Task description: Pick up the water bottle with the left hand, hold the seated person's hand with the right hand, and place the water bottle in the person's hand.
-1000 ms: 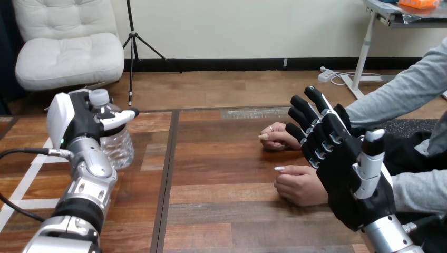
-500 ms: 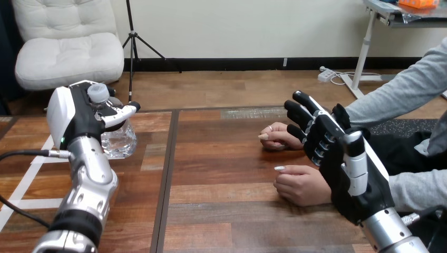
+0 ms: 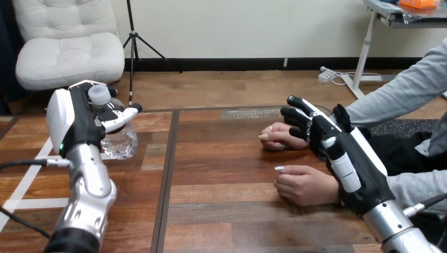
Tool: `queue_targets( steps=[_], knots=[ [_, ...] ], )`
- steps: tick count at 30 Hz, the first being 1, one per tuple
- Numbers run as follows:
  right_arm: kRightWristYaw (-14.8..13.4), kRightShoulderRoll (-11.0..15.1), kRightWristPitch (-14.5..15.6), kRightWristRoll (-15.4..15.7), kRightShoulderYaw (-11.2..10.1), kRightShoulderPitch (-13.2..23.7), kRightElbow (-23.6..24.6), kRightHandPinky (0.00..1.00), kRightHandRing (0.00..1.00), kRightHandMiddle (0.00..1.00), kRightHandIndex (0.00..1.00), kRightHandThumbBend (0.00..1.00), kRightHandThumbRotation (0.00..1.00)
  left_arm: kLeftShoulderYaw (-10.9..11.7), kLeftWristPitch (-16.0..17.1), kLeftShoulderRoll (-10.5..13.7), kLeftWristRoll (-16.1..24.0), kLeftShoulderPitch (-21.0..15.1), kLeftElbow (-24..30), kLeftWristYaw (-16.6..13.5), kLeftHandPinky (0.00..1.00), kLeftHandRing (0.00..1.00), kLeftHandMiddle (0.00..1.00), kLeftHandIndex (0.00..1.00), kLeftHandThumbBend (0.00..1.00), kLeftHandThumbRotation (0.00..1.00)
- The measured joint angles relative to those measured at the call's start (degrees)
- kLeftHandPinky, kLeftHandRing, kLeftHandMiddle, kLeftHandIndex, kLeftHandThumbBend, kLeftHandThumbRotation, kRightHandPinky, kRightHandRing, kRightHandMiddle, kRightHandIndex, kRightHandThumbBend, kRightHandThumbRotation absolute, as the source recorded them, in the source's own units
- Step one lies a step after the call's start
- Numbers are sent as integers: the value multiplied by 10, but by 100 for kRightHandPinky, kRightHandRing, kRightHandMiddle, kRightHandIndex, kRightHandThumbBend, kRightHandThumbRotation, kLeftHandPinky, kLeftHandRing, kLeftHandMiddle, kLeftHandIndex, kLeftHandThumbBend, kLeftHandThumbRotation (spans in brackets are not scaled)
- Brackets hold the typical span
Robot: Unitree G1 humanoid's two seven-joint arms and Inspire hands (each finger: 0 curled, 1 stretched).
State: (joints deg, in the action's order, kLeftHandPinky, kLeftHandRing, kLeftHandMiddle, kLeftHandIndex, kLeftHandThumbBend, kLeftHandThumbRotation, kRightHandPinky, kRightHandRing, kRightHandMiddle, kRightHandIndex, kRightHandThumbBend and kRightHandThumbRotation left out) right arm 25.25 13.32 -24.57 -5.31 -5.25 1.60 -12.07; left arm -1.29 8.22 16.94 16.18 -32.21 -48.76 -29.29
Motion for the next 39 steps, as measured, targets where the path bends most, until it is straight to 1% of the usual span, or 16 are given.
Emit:
queue_targets(
  steps=[5, 11, 18, 22, 23, 28, 32, 39],
  knots=[
    [-12, 16, -19, 27, 0, 9, -20, 88, 91, 91, 90, 97, 100, 2, 0, -2, 0, 23, 31, 3, 36, 42, 47, 49, 71, 0],
    [-24, 37, -32, 64, 1, 14, -35, 88, 91, 91, 90, 97, 100, 2, -1, -5, 0, 48, 64, 8, 35, 42, 46, 49, 71, 0],
    [-44, 59, -50, 107, 2, 27, -64, 83, 88, 90, 89, 95, 94, 5, -8, -10, -2, 73, 103, 19, 36, 43, 47, 49, 71, 0],
    [-56, 72, -62, 132, 4, 40, -85, 81, 86, 88, 88, 94, 91, 7, -12, -15, -4, 80, 118, 24, 36, 42, 46, 49, 71, 0],
    [-59, 75, -65, 140, 5, 44, -91, 79, 85, 88, 88, 94, 90, 7, -13, -16, -4, 81, 122, 25, 36, 42, 46, 49, 71, 0],
    [-80, 94, -80, 184, 12, 64, -114, 76, 84, 87, 87, 95, 89, 9, -16, -20, -8, 86, 139, 35, 36, 43, 47, 49, 71, 0],
    [-93, 108, -81, 213, 20, 81, -123, 75, 84, 87, 87, 95, 86, 12, -22, -22, -10, 91, 157, 41, 36, 43, 47, 49, 71, 0],
    [-113, 129, -88, 250, 34, 110, -141, 72, 83, 87, 86, 92, 83, 15, -28, -22, -10, 92, 179, 55, 37, 44, 48, 49, 70, 0]
  ],
)
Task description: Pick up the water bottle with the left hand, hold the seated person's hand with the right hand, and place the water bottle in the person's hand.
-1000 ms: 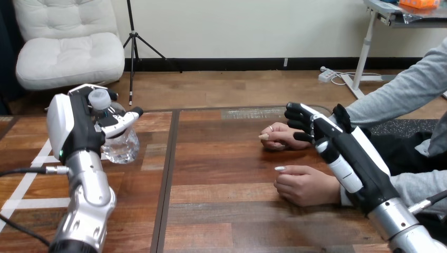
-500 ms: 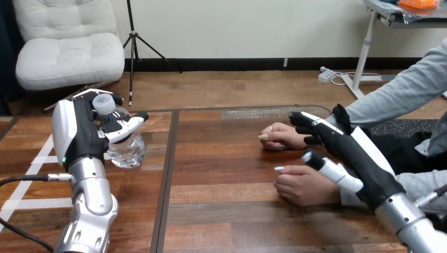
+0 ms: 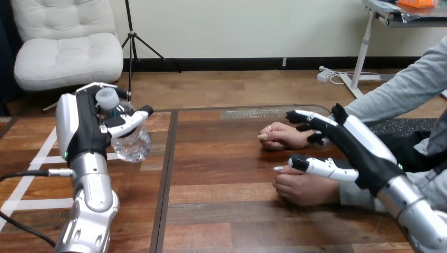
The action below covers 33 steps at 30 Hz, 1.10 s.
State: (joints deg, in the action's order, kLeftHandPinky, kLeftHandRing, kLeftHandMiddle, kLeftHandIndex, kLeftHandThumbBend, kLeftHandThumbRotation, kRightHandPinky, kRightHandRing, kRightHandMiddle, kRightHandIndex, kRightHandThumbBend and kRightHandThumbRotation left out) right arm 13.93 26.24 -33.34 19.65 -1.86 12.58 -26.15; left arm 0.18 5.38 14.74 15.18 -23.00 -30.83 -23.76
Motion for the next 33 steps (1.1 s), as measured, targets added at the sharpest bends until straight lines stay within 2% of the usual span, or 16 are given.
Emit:
queue_targets(
  steps=[14, 21, 33],
  knots=[
    [-54, 35, -39, 60, 28, 53, -66, 70, 82, 86, 86, 93, 85, 8, -23, 0, -1, 3, 38, 19, 38, 45, 48, 49, 70, 0],
    [-64, 47, -41, 77, 45, 75, -108, 69, 83, 86, 86, 93, 84, 10, -25, 0, -3, 5, 44, 26, 38, 45, 48, 48, 71, 0],
    [-69, 62, -41, 90, 68, 92, -160, 69, 82, 85, 85, 92, 78, 12, -26, 0, -11, 9, 48, 35, 39, 46, 49, 49, 72, 0]
  ],
)
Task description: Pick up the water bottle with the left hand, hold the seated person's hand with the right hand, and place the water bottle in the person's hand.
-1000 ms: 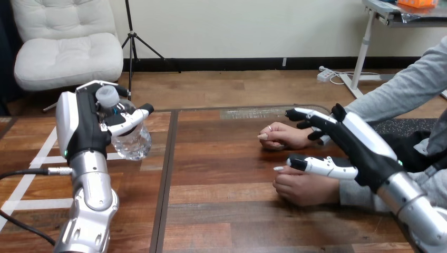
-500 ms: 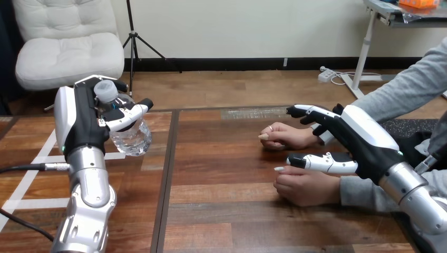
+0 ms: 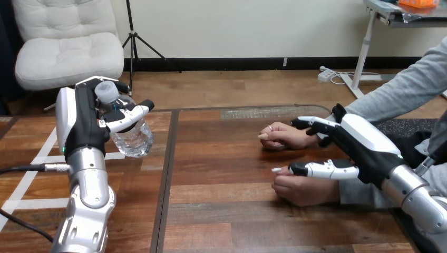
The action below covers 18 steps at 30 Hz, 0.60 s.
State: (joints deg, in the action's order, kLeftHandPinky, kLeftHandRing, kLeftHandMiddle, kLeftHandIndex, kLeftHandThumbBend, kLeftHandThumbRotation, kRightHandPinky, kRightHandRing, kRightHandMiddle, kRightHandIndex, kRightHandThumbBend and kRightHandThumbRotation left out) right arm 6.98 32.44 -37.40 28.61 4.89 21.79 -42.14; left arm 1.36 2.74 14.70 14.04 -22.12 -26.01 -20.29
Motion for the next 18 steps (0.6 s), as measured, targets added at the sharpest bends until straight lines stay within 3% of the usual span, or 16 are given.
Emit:
queue_targets(
  steps=[18],
  knots=[
    [-2, 22, -1, 6, 19, 19, -65, 71, 83, 85, 86, 94, 73, 7, 0, 0, -2, 12, 9, 6, 37, 44, 47, 49, 72, 0]
  ],
)
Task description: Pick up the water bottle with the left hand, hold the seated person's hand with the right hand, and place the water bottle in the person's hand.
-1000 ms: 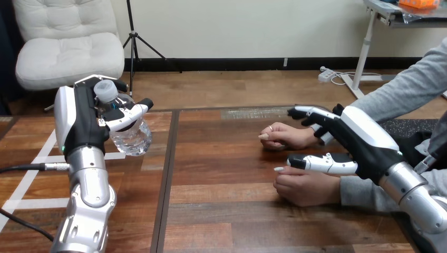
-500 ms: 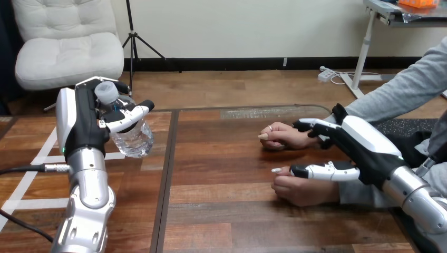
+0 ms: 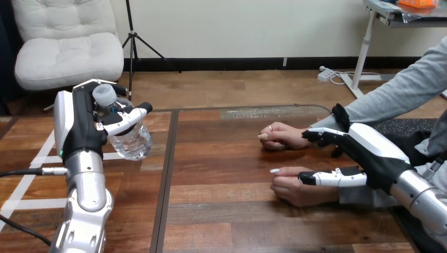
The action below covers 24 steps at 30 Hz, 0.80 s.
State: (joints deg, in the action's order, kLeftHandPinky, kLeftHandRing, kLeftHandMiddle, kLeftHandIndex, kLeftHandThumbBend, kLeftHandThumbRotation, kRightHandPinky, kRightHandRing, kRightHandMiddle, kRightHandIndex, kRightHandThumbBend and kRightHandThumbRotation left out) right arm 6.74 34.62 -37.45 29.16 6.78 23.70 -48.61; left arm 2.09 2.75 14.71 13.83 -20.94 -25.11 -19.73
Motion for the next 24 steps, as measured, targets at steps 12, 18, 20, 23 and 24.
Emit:
queue_targets(
  steps=[12, 18, 20, 23, 24],
  knots=[
    [2, 11, 0, 0, 2, 7, -19, 71, 83, 86, 86, 93, 71, 6, 0, 0, -3, 1, 0, 4, 38, 45, 49, 49, 72, 0],
    [2, 15, 2, 0, 2, 10, -22, 71, 83, 86, 86, 95, 74, 10, 0, 0, -7, 1, 0, 9, 38, 45, 48, 49, 72, 0],
    [2, 16, 2, 0, 2, 11, -22, 71, 83, 86, 86, 96, 75, 11, 0, 0, -8, 1, 0, 10, 38, 45, 48, 49, 72, 0],
    [2, 18, 2, 0, 2, 12, -22, 71, 83, 85, 86, 99, 77, 12, 0, 0, -10, 1, 0, 12, 38, 45, 48, 49, 72, 0],
    [2, 18, 1, 0, 2, 12, -22, 71, 83, 85, 86, 99, 77, 12, 0, 0, -10, 1, 0, 12, 38, 45, 48, 49, 72, 0]
  ],
)
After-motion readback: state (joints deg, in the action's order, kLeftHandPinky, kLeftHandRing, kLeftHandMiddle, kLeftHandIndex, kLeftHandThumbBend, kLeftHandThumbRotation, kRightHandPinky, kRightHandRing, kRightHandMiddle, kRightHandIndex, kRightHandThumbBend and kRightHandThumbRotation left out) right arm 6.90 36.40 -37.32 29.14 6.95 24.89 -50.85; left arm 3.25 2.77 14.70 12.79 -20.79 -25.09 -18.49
